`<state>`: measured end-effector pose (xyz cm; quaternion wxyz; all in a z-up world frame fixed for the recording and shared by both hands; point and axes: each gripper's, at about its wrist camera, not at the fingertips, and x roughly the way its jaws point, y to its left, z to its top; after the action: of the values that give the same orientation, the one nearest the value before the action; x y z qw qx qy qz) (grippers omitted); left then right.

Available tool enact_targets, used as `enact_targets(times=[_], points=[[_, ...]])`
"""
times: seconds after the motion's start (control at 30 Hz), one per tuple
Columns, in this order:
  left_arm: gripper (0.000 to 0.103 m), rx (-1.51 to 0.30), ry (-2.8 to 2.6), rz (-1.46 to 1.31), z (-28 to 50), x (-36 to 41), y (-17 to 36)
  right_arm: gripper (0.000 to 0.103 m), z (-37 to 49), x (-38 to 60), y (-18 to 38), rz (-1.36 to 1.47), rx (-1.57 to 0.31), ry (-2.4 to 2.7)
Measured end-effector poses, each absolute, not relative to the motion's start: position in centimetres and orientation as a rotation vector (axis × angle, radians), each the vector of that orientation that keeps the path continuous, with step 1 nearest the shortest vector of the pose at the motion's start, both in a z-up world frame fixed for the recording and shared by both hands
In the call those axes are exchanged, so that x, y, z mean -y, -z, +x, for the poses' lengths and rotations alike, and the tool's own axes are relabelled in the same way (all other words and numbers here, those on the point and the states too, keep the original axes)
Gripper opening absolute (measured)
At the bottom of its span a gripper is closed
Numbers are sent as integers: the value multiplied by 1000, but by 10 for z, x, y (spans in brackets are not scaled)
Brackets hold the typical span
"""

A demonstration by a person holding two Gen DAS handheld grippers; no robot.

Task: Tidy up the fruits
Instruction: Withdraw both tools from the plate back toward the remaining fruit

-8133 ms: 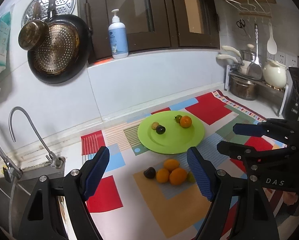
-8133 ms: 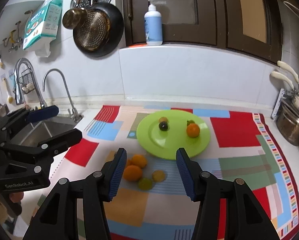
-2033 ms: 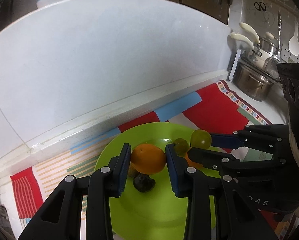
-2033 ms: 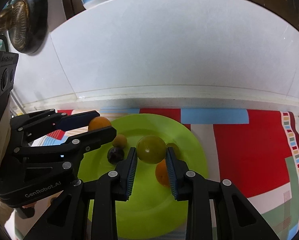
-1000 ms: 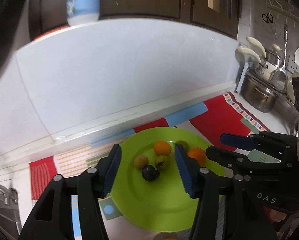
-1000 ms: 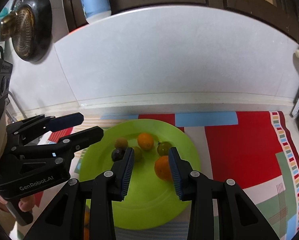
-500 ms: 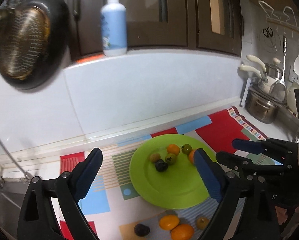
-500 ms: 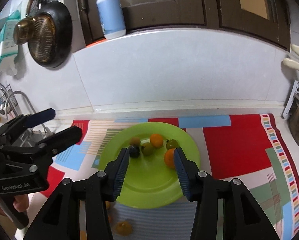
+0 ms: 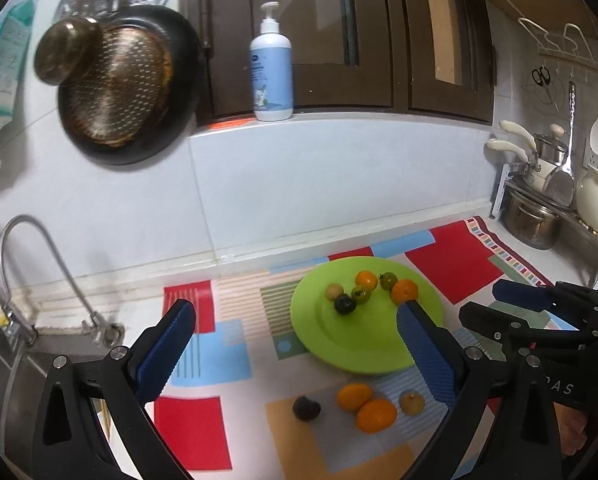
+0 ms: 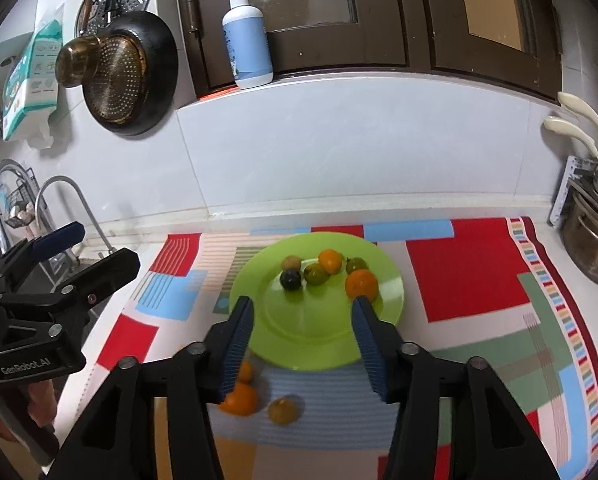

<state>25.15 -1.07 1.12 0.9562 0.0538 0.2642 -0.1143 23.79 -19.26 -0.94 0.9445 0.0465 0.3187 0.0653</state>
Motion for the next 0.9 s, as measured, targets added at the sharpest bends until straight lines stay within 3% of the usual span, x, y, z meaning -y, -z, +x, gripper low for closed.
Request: enact_targets(times=[0.9], points=[[103, -611, 208, 202, 207, -16, 37, 54, 190, 162, 53, 84, -749, -93]])
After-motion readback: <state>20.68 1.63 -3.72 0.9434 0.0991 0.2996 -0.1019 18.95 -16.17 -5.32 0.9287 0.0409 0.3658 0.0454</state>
